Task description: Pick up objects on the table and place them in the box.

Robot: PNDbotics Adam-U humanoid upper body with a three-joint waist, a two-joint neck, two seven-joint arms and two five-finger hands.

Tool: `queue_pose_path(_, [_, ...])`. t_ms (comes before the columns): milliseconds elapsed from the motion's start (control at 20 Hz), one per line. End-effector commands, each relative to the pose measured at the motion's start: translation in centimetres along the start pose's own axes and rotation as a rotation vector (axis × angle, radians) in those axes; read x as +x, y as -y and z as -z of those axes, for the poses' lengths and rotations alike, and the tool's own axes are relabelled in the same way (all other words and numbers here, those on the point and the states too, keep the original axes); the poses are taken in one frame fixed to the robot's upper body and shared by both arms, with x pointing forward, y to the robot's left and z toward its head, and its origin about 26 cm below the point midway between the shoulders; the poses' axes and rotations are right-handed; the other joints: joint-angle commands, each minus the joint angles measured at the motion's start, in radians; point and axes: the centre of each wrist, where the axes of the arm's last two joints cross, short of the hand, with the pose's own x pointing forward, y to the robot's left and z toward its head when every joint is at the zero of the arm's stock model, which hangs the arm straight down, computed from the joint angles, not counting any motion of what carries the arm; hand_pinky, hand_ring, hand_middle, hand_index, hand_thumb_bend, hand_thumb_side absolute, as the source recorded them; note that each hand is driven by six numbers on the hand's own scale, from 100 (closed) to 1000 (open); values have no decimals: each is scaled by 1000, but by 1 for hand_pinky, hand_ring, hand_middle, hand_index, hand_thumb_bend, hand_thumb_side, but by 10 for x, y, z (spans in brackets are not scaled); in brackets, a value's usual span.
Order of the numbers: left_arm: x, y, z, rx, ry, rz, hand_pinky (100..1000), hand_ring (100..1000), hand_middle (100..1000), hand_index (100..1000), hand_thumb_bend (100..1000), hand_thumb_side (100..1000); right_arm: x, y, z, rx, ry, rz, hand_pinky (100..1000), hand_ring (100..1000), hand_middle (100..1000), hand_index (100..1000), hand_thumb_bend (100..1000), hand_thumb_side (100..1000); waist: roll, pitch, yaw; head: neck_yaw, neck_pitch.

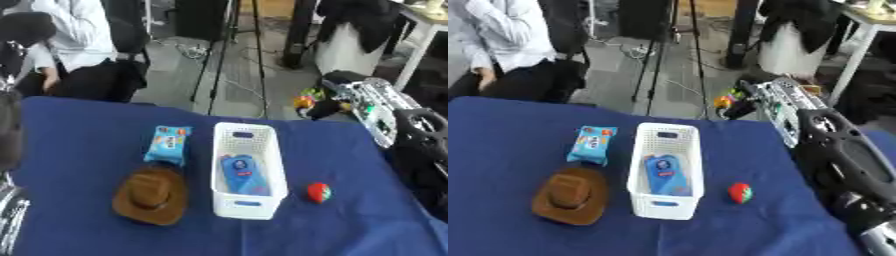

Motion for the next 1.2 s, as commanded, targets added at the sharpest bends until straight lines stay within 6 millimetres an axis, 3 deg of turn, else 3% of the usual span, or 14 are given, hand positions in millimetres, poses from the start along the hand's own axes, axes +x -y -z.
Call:
queue_pose_path(50, [4, 1, 5, -4, 23, -3, 818, 772, 792, 800, 100, 807, 6, 23, -5, -56, 24, 1, 861, 757, 294, 487, 189, 584, 3, -24, 6, -6, 4])
queue_pose_path(700, [4, 2, 6, -2, 27, -12, 820, 773, 794, 800, 100, 812, 32, 23, -3, -49, 95, 9, 857, 749, 290, 481, 193, 571, -1, -17, 29, -19, 5])
queue_pose_path(1200, [4, 4, 8, 5, 36, -22, 820, 774, 795, 801, 100, 816, 45, 5, 1, -14, 127, 26, 857, 746, 287, 478, 203, 550, 2, -3, 51, -31, -4])
